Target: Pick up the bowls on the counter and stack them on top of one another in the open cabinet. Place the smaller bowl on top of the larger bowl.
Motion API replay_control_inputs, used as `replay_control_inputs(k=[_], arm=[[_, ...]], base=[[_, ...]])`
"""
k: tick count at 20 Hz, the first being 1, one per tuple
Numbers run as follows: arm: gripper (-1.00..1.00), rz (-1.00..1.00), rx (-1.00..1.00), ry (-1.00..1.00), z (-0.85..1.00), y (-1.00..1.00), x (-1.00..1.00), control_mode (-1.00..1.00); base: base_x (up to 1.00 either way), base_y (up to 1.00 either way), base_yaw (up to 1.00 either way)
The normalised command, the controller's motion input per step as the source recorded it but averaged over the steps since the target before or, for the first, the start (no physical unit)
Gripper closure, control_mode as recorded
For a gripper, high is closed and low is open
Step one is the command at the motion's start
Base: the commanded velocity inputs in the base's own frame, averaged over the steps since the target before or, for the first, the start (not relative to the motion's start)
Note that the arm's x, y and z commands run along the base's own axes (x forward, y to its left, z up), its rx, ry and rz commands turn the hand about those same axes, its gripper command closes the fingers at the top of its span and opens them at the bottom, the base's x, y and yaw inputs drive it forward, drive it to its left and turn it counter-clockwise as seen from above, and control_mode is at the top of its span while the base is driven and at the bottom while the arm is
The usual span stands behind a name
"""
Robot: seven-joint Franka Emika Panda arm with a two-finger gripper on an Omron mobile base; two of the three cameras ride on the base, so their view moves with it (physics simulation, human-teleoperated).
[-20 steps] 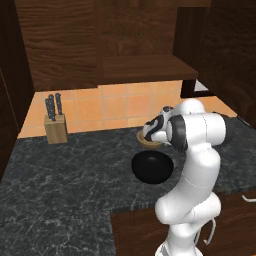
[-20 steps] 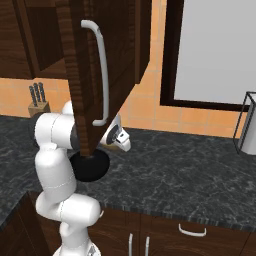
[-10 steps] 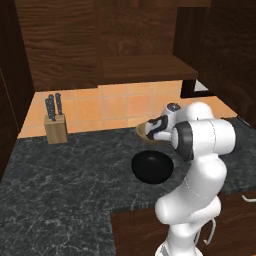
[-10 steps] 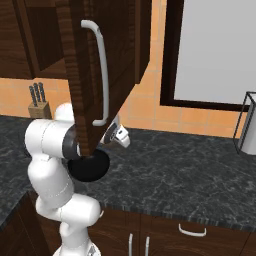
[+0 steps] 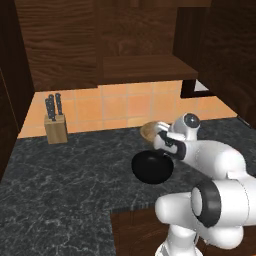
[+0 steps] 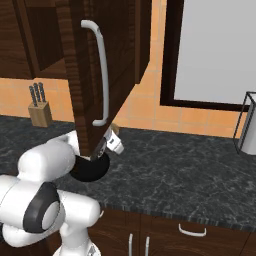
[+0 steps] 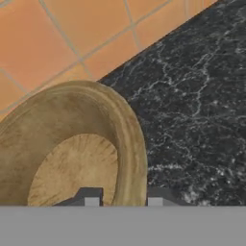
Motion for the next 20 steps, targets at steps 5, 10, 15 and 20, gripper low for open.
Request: replay_control_inputs(k=[5,10,15,20], arm=[[1.0,0.0,0.0,-0.02,0.99,0.12,-1.0,-1.0],[1.0,0.1,-0.02,0.05,0.28,0.1,-0.99,-1.0],[1.0,0.02,-0.03,0.04,-0.3,0.06,-0.54,-1.0],[1.0,0.0,-0.07,0.13,-0.42,0.28,0.0,-1.0]], base=[[0.0,0.0,0.0],[0.0,0.0,0.0],[0.0,0.0,0.0],[0.0,0.0,0.0]])
